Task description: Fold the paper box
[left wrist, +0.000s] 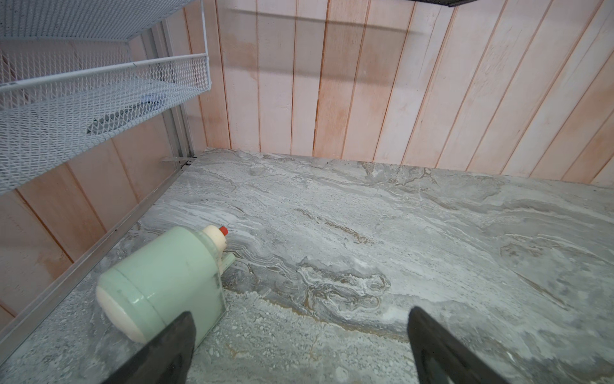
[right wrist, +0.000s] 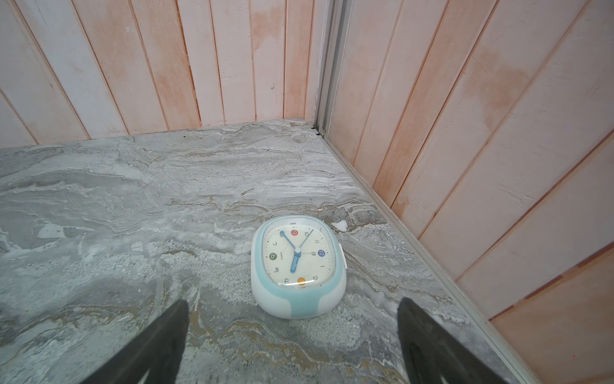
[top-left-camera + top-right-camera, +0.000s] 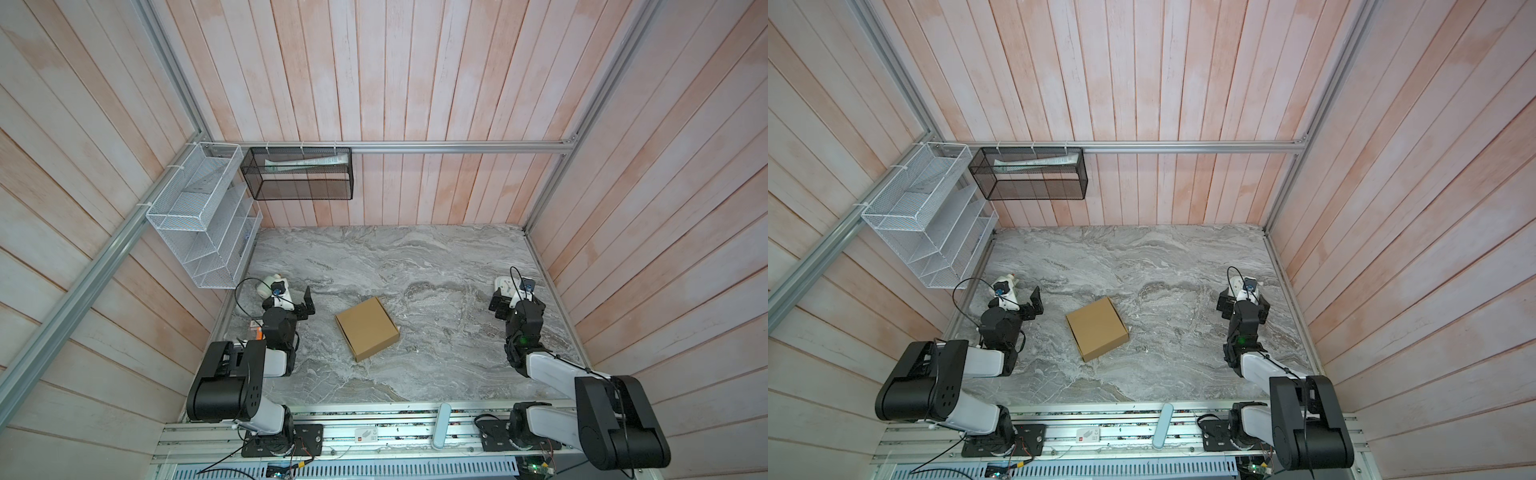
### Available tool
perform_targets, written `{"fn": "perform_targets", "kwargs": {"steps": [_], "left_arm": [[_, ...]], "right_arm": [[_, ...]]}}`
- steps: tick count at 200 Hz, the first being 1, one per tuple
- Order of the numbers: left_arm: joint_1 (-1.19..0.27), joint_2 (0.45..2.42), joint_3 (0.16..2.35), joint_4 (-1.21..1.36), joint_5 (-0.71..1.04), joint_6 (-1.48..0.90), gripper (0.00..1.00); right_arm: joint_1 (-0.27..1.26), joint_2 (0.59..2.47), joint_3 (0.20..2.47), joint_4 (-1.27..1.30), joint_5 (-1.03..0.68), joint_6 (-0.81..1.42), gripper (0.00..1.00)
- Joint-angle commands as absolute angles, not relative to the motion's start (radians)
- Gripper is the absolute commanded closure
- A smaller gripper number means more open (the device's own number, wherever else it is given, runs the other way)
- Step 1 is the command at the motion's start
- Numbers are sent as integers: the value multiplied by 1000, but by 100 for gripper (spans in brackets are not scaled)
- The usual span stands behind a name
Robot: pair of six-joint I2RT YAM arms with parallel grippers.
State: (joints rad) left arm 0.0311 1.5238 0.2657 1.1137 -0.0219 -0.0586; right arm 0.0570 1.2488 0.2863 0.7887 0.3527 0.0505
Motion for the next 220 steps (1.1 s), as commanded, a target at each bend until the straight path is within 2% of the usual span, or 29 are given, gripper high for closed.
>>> {"fn": "perform_targets", "kwargs": {"steps": [1, 75, 220], "left_arm": [[26, 1534, 286, 1105, -37, -41, 0], [26, 1536, 285, 1105, -38, -41, 0], [25, 1536, 285, 1104, -40, -40, 0]], "right_arm": [[45, 1269, 267, 872, 336, 40, 2], [29, 1349, 254, 1009, 278, -10, 2], [23, 1401, 267, 1070, 189, 5, 2]]}}
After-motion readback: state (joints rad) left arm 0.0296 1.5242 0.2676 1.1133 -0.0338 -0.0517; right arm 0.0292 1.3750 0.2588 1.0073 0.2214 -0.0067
